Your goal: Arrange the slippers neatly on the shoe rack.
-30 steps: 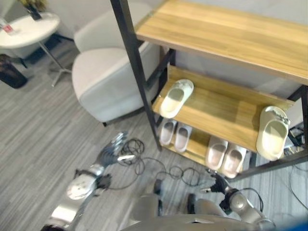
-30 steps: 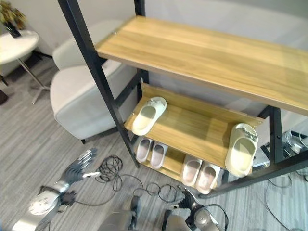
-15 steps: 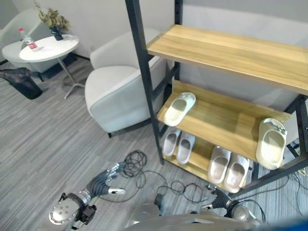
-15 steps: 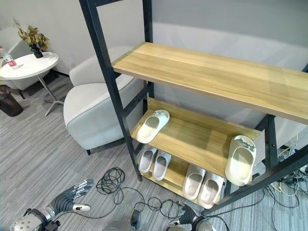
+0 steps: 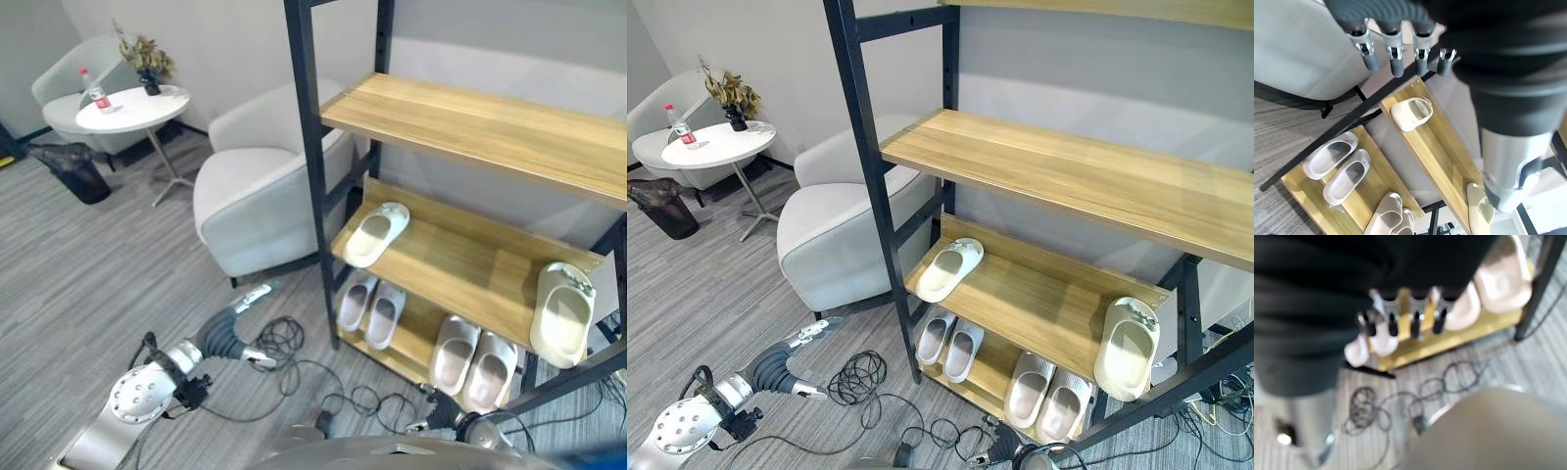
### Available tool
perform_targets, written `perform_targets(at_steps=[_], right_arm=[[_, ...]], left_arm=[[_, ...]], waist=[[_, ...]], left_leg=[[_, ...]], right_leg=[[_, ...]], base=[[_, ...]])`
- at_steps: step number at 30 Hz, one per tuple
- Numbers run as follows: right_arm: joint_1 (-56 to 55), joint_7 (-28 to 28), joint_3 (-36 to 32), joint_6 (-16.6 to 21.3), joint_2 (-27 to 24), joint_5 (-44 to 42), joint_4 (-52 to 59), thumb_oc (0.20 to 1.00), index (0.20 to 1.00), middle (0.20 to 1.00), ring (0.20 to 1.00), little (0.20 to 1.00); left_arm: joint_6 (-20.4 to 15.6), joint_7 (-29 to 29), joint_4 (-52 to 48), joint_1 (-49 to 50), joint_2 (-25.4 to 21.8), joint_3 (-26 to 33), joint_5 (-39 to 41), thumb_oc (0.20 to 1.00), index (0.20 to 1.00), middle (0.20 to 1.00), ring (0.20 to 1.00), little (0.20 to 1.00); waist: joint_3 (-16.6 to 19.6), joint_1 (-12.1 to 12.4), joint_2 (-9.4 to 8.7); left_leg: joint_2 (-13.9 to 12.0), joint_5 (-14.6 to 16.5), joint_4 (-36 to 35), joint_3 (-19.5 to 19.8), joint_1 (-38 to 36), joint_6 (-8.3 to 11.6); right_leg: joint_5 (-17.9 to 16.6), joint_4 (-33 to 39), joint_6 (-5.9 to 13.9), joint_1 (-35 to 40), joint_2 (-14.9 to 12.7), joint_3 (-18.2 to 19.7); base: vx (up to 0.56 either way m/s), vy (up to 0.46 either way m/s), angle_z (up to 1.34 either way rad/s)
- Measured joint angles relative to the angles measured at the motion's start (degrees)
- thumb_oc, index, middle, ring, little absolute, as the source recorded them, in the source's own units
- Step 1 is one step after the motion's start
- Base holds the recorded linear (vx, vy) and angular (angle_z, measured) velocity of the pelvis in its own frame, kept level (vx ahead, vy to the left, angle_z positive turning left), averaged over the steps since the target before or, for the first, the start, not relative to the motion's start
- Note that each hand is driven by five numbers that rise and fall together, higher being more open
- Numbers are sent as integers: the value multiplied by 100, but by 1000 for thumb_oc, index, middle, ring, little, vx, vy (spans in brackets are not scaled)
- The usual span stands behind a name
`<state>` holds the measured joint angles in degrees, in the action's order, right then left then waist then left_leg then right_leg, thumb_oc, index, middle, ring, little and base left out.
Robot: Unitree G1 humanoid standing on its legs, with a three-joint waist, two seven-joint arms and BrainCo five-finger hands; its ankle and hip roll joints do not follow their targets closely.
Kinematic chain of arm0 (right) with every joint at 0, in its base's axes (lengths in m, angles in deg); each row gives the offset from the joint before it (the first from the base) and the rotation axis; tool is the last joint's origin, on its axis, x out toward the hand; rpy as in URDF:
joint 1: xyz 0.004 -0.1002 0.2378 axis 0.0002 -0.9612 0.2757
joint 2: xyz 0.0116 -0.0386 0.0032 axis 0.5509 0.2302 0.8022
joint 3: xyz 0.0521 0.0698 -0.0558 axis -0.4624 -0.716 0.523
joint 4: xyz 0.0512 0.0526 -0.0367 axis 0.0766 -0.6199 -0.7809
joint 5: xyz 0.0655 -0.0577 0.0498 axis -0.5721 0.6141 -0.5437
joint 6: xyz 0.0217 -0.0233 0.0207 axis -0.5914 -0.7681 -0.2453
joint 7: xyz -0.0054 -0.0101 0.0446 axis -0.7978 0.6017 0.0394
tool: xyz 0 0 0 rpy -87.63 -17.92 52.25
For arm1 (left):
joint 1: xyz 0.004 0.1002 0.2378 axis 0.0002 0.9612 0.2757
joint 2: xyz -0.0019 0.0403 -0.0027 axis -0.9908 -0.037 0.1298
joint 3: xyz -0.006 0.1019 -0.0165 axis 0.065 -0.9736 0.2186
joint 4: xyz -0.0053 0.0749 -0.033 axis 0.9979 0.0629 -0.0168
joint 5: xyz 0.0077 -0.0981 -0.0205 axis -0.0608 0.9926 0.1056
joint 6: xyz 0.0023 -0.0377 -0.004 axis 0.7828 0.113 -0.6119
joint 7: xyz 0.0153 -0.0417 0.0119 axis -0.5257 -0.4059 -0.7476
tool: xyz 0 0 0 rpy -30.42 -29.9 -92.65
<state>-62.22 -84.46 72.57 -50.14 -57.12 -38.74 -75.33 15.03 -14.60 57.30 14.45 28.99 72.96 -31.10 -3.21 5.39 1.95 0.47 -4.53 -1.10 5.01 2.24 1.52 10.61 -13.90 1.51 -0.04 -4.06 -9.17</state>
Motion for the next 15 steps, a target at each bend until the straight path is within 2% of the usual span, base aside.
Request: perform_targets(at_steps=[4,11,15], right_arm=[[79,-41,4,-3,6,0,-137,1000,1000,1000,1000,1000],[202,-98,3,-13,-10,0,-198,1000,1000,1000,1000,1000],[305,-111,8,-59,-12,0,-396,1000,1000,1000,1000,1000]], left_arm=[[-55,-19,-83,-335,0,-468,-42,1000,1000,1000,1000,1000],[-94,21,-178,-741,79,-1022,-28,1000,1000,1000,1000,1000],[-92,25,-127,-1114,372,-1413,-30,1000,1000,1000,1000,1000]], waist=[[30,-37,48],[62,-262,178],[109,-329,278]], left_leg=[[-5,-26,-77,-7,-36,1],[-33,-94,-256,-98,-141,33],[-41,-161,-294,-126,-147,55]], right_leg=[[5,3,-2,3,0,9],[-28,100,15,37,12,46],[-72,174,19,16,23,62]], base=[[-3,-17,0],[-25,-11,-6],[2,-20,-2]])
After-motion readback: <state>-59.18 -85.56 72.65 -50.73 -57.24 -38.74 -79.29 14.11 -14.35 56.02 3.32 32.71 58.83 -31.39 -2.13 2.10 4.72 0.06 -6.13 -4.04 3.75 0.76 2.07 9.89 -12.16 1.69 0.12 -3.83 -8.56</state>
